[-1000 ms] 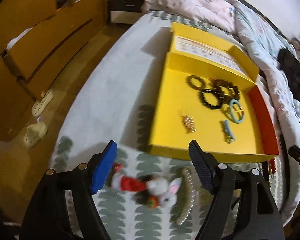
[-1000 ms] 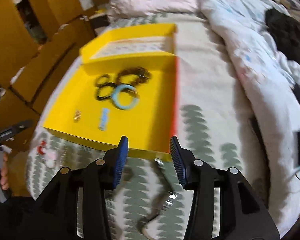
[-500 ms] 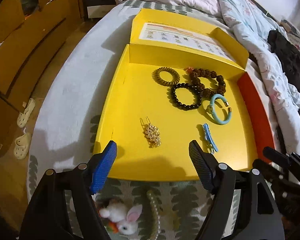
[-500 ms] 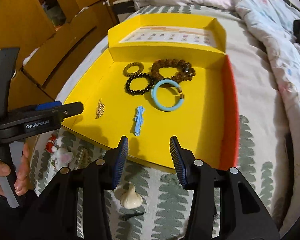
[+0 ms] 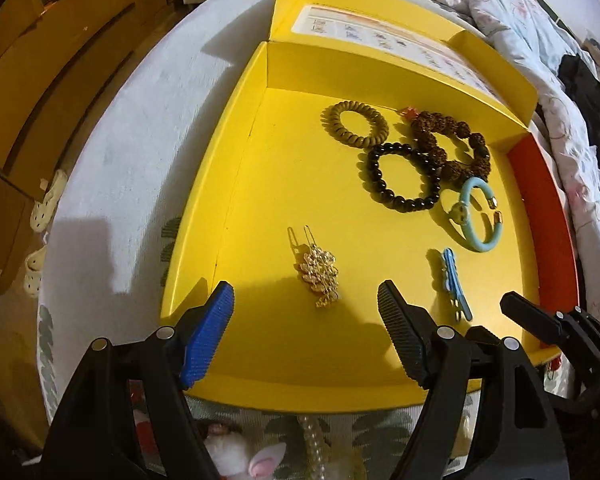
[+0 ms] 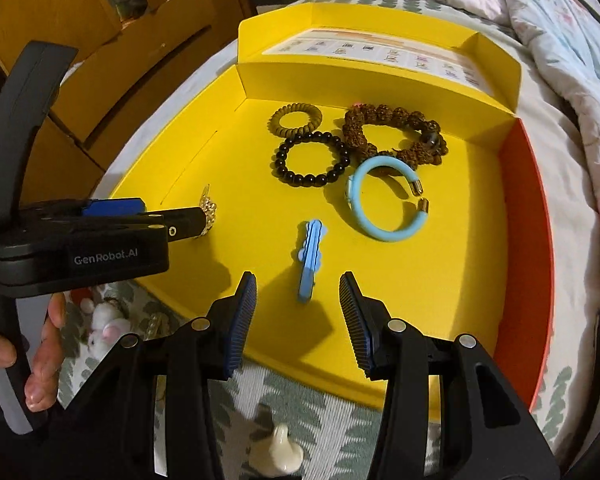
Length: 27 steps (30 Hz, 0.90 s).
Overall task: Organize jewelry
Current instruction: 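Release both items on the bedspread and return both tools to the box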
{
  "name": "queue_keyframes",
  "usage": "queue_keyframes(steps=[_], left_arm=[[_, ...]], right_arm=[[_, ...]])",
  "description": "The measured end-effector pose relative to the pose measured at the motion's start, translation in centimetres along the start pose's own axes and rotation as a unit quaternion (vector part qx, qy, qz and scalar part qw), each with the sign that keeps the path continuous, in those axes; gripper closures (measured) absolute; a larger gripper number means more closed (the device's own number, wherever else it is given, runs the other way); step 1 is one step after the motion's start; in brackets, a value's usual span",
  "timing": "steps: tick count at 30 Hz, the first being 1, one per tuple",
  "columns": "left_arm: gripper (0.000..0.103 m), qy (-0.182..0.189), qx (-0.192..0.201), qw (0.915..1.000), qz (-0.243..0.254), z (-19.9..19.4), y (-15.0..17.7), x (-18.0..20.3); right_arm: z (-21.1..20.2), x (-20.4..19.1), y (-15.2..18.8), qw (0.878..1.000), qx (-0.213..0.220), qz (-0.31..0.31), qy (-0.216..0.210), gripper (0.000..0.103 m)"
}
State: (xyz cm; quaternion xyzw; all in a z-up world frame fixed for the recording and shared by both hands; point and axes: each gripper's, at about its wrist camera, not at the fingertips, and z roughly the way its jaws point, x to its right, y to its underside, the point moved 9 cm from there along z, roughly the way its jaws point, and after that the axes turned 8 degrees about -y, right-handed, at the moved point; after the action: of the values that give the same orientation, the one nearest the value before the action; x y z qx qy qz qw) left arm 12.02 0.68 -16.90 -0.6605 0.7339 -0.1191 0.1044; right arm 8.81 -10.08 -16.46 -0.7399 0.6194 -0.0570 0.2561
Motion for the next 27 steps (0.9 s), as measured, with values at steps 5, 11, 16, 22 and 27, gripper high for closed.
queue_keyframes(steps=[5,11,16,22,27], left_arm=[[0.029,0.010,-0.020,0.9997,-0.007,1.1,-0.3,0.4],[0.029,-0.002,-0.022,0.9997,-0.004,1.5,-0.6,0.9],[0.031,-0.022,-0.022,0.9995,0.006,2.2,-0.7,1.4],[0.041,-0.039,-0.019,0.9990,0.011,2.6,-0.8,1.2],[0.052,-0.050,-0.014,0.9986,0.014,3.0,-1.1,0.6]], right_arm=[[1.1,0.4,-0.3,1.000,-0.012,-0.007,0.011,0.056],[2.1,0.6,-0.6,1.000,-0.020,-0.013,0.017,0.057],[2.8,0.4,-0.6,0.999,-0.026,-0.025,0.030,0.057],[3.7,0.8,-0.4,0.999,-0.031,-0.017,0.023,0.060],[3.7,1.4,-0.6,0.999,-0.027,-0.001,0.024,0.075]])
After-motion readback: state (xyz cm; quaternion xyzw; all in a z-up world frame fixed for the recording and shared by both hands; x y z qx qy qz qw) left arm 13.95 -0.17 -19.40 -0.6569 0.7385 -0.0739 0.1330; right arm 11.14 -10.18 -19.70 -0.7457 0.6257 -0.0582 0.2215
